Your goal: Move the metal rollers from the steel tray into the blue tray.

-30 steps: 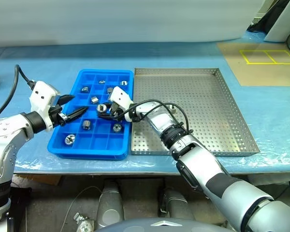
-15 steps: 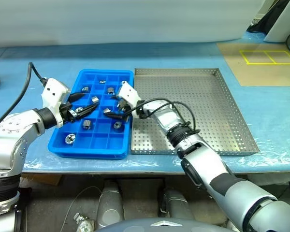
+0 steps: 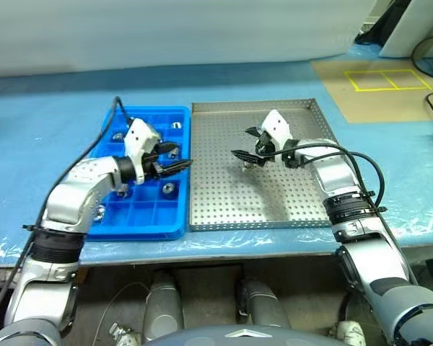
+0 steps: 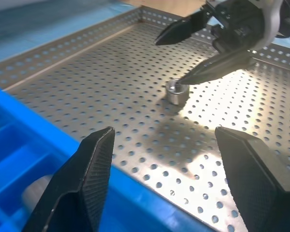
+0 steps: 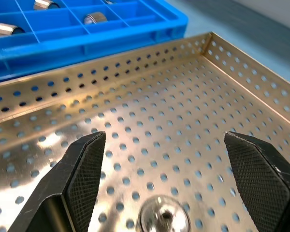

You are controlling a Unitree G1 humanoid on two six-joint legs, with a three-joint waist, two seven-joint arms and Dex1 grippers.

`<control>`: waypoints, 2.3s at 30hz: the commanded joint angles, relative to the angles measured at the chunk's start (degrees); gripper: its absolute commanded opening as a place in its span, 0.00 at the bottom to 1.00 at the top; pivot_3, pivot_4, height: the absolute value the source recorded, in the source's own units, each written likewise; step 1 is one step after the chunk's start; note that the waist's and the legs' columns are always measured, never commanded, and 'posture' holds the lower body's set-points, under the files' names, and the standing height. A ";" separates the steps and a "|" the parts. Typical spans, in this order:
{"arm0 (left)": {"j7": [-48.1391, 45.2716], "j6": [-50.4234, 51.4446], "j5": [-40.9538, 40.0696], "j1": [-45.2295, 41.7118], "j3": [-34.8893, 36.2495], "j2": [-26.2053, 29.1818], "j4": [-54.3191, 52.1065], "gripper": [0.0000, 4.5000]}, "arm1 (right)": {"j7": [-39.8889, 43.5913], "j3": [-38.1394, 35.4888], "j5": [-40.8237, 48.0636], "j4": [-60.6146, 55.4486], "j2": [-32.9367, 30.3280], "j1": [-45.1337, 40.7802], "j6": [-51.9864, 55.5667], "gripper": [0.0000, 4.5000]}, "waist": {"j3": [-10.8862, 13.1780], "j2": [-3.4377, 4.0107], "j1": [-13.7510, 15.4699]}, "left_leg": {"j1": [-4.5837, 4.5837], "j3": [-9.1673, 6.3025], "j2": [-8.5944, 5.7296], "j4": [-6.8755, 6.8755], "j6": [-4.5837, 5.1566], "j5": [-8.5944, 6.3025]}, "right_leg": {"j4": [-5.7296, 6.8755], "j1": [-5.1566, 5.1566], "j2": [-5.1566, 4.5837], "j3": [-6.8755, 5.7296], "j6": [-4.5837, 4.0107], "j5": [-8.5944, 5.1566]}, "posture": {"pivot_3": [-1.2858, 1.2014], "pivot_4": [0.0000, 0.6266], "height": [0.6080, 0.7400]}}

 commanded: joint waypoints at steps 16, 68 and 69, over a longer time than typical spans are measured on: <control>-3.16 -4.67 3.54 -1.30 -2.75 -3.94 5.10 0.78 | -8.41 -0.07 -1.83 15.45 3.87 -0.42 -6.29 0.87 | 0.00 0.00 -0.57 | -0.04 0.04 -0.01 0.34 0.18 -0.10 | 0.10 0.09 -0.10 -0.01 -0.01 0.01 | 0.47 0.24 1.00; 9.86 8.96 -5.74 19.00 20.83 9.85 -19.05 0.78 | 7.96 15.60 0.22 9.46 29.01 -7.28 -2.40 0.38 | -0.01 -0.07 2.84 | -0.10 -0.58 0.69 -0.40 -0.29 0.15 | 0.21 0.01 0.22 -1.25 -0.64 -0.35 | 0.62 0.24 1.00; 9.84 8.92 -5.85 18.45 20.41 9.73 -18.79 0.78 | 8.10 15.07 0.39 9.38 28.34 -7.42 -2.41 0.38 | -0.01 -0.07 2.93 | -0.12 -0.60 0.69 -0.40 -0.29 0.15 | 0.21 0.01 0.22 -1.27 -0.65 -0.35 | 0.62 0.24 1.00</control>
